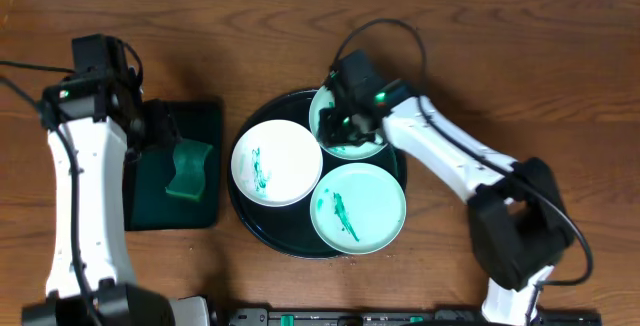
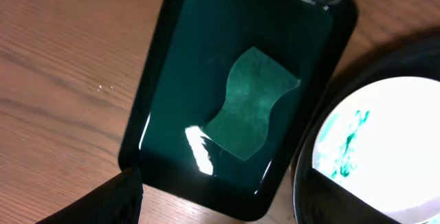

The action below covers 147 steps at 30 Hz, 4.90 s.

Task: Clean dirty plates on tray and stack at the side
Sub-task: 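Move the right gripper to the top plate rim and grasp it, then grasp the green sponge from the dark tray with the left gripper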

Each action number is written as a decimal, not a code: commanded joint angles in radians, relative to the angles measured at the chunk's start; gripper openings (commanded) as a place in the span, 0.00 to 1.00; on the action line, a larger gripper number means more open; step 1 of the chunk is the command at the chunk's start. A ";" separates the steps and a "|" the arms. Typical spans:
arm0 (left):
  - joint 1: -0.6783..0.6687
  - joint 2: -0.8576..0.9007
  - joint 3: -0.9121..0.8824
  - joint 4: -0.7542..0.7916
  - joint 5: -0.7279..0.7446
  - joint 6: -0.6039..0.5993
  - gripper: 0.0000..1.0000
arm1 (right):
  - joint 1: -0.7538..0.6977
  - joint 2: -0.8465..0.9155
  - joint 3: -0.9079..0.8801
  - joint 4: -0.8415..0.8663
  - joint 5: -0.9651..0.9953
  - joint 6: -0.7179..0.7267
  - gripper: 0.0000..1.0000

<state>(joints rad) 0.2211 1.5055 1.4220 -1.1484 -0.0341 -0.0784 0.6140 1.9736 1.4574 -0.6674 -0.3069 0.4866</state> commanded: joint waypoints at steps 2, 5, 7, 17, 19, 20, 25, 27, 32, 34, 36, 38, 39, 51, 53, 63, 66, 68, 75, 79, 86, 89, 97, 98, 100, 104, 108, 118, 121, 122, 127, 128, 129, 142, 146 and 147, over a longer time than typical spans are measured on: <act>0.005 0.045 0.014 -0.006 -0.021 -0.010 0.74 | 0.050 0.050 0.014 0.003 0.049 0.026 0.28; 0.005 0.057 0.014 -0.006 -0.021 -0.010 0.74 | 0.071 0.079 0.013 0.005 0.071 0.033 0.24; 0.005 0.059 0.014 -0.006 -0.021 -0.010 0.74 | 0.080 0.095 0.013 0.004 0.087 0.037 0.22; 0.005 0.059 0.007 -0.006 -0.031 -0.009 0.74 | 0.092 0.156 0.014 0.024 0.122 0.048 0.18; 0.005 0.059 0.007 -0.006 -0.031 -0.009 0.74 | 0.092 0.146 0.021 0.024 0.122 0.036 0.18; 0.005 0.059 0.007 -0.006 -0.031 -0.009 0.74 | 0.092 0.139 0.030 0.019 0.122 0.026 0.18; 0.005 0.059 0.007 0.005 -0.031 -0.009 0.74 | 0.091 0.093 0.124 -0.094 0.124 -0.032 0.25; 0.005 0.059 0.007 0.006 -0.031 -0.009 0.74 | 0.094 0.081 0.158 -0.152 0.146 -0.031 0.27; 0.005 0.059 0.007 0.008 -0.031 -0.009 0.74 | 0.096 0.090 0.161 -0.216 0.200 0.006 0.25; 0.005 0.059 0.007 0.009 -0.031 -0.009 0.74 | 0.098 0.102 0.144 -0.212 0.205 0.014 0.23; 0.005 0.059 0.007 0.009 -0.031 -0.009 0.74 | 0.101 0.116 0.141 -0.209 0.206 0.015 0.21; 0.005 0.059 0.007 0.009 -0.031 -0.009 0.74 | 0.103 0.134 0.141 -0.208 0.205 0.023 0.20; 0.005 0.059 0.007 0.009 -0.031 -0.009 0.74 | 0.103 0.142 0.141 -0.204 0.205 0.023 0.20; 0.005 0.060 -0.001 0.012 -0.031 -0.010 0.74 | 0.109 0.248 0.140 -0.145 0.169 0.029 0.15; 0.005 0.061 -0.013 0.017 -0.031 -0.009 0.74 | 0.109 0.254 0.140 -0.132 0.160 0.029 0.09; 0.005 0.087 -0.161 0.183 -0.030 0.039 0.71 | 0.110 0.254 0.140 -0.122 0.159 0.013 0.01; 0.005 0.101 -0.201 0.205 -0.002 0.092 0.68 | 0.110 0.254 0.140 -0.121 0.159 0.008 0.01; 0.005 0.111 -0.221 0.214 0.047 0.143 0.66 | 0.110 0.254 0.140 -0.121 0.159 0.006 0.01; 0.005 0.206 -0.260 0.289 0.088 0.180 0.64 | 0.110 0.254 0.140 -0.119 0.156 0.006 0.01; 0.005 0.284 -0.260 0.301 0.146 0.225 0.58 | 0.110 0.254 0.140 -0.118 0.156 0.006 0.01; 0.005 0.380 -0.260 0.305 0.205 0.270 0.46 | 0.110 0.254 0.140 -0.117 0.156 0.006 0.02; 0.005 0.414 -0.260 0.311 0.180 0.269 0.35 | 0.110 0.254 0.140 -0.117 0.156 0.006 0.02; 0.005 0.446 -0.257 0.315 0.161 0.240 0.07 | 0.110 0.254 0.140 -0.118 0.156 0.006 0.02; 0.005 0.439 -0.253 0.312 0.161 0.231 0.07 | 0.110 0.254 0.140 -0.118 0.156 0.006 0.02; 0.005 0.415 -0.238 0.297 0.161 0.205 0.07 | 0.110 0.254 0.140 -0.118 0.156 0.006 0.02; 0.005 0.333 -0.189 0.241 0.161 0.192 0.07 | 0.110 0.254 0.140 -0.118 0.156 0.006 0.01; 0.005 0.208 -0.171 0.214 0.161 0.187 0.07 | 0.109 0.254 0.140 -0.118 0.156 0.006 0.01; 0.002 0.089 -0.172 0.217 0.106 0.053 0.07 | 0.107 0.254 0.140 -0.118 0.156 0.006 0.01; -0.016 0.088 -0.172 0.214 0.142 0.038 0.07 | 0.106 0.254 0.140 -0.117 0.156 0.006 0.01; -0.022 0.088 -0.172 0.214 0.142 0.031 0.07 | 0.107 0.254 0.140 -0.117 0.156 0.006 0.01; -0.027 0.088 -0.172 0.214 0.130 -0.002 0.07 | 0.107 0.254 0.140 -0.118 0.151 0.006 0.01; -0.027 0.088 -0.172 0.214 0.122 -0.010 0.07 | 0.107 0.254 0.140 -0.118 0.148 0.006 0.01; -0.027 0.088 -0.172 0.214 0.119 -0.010 0.07 | 0.106 0.254 0.140 -0.118 0.148 0.006 0.01; -0.027 0.088 -0.172 0.215 0.120 -0.010 0.07 | 0.105 0.254 0.140 -0.118 0.145 0.006 0.01; -0.034 0.088 -0.172 0.216 0.207 -0.010 0.07 | 0.105 0.254 0.140 -0.117 0.145 0.006 0.01; -0.041 0.088 -0.172 0.216 0.245 -0.010 0.07 | 0.105 0.254 0.140 -0.117 0.145 0.006 0.01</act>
<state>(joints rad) 0.1928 1.5951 1.2388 -0.9318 0.1226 -0.0788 0.7105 2.1887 1.6073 -0.7879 -0.1482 0.5079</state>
